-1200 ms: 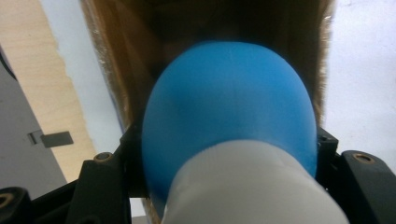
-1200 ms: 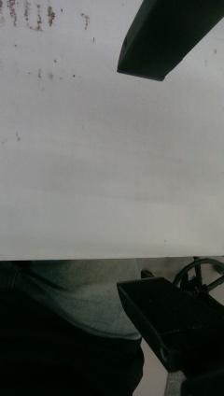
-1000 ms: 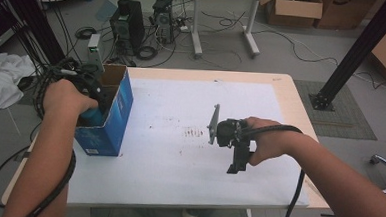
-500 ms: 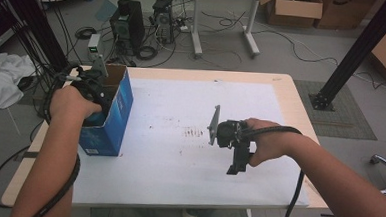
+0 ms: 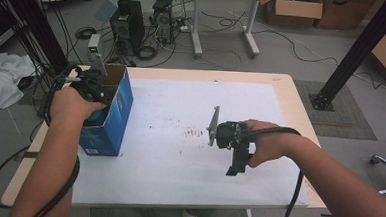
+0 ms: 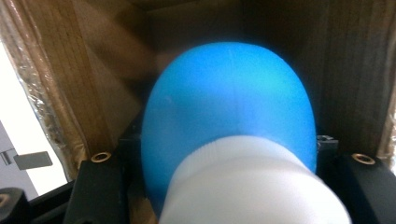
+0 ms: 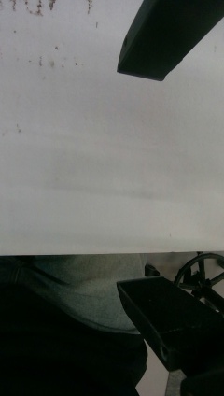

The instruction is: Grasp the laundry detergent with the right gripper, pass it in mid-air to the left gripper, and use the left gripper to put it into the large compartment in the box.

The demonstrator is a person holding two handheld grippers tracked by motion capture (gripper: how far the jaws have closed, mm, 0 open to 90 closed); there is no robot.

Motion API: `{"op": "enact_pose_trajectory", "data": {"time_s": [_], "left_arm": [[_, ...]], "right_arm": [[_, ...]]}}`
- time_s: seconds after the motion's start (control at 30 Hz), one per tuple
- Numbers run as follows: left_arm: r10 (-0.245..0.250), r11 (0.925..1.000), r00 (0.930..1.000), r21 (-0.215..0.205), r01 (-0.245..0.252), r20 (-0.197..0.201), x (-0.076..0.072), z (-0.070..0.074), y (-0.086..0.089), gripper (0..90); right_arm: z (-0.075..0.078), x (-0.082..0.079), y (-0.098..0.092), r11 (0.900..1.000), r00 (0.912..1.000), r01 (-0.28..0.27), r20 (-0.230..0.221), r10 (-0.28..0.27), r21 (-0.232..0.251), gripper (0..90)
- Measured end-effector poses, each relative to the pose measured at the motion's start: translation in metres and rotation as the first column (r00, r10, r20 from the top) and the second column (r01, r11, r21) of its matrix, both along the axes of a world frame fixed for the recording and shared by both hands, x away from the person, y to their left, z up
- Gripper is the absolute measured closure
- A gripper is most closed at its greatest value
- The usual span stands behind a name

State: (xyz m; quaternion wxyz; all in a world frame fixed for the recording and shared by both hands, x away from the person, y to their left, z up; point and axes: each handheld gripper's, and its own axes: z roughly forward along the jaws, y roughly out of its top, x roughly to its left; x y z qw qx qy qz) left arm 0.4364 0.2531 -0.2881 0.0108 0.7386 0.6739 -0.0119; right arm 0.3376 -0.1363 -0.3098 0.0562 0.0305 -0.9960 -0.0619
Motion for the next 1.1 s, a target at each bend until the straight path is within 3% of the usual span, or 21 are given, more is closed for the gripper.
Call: {"op": "enact_pose_trajectory", "data": {"time_s": [0.33,0.63,0.83,1.1], "left_arm": [[-0.001,1.0,0.9999,-0.008,0.001,0.015,-0.002,0.007,0.001,30.9],[-0.018,0.9997,0.9994,0.017,0.017,0.029,-0.004,0.019,-0.001,29.6],[-0.031,0.9991,0.9973,0.031,0.029,0.067,-0.007,0.04,-0.005,26.4],[-0.07,0.9963,0.9937,0.056,0.065,0.088,-0.01,0.066,-0.009,19.0]], "right_arm": [[-0.001,-0.001,0.0,1.0,1.0,0.001,-0.006,-0.001,0.008,0.0],[-0.001,-0.001,0.0,1.0,1.0,-0.001,-0.007,0.001,0.01,0.0],[-0.002,-0.001,0.002,1.0,0.9999,-0.007,-0.012,0.007,0.014,0.0],[-0.001,-0.001,0.003,1.0,0.9999,-0.009,-0.013,0.009,0.014,0.0]]}}
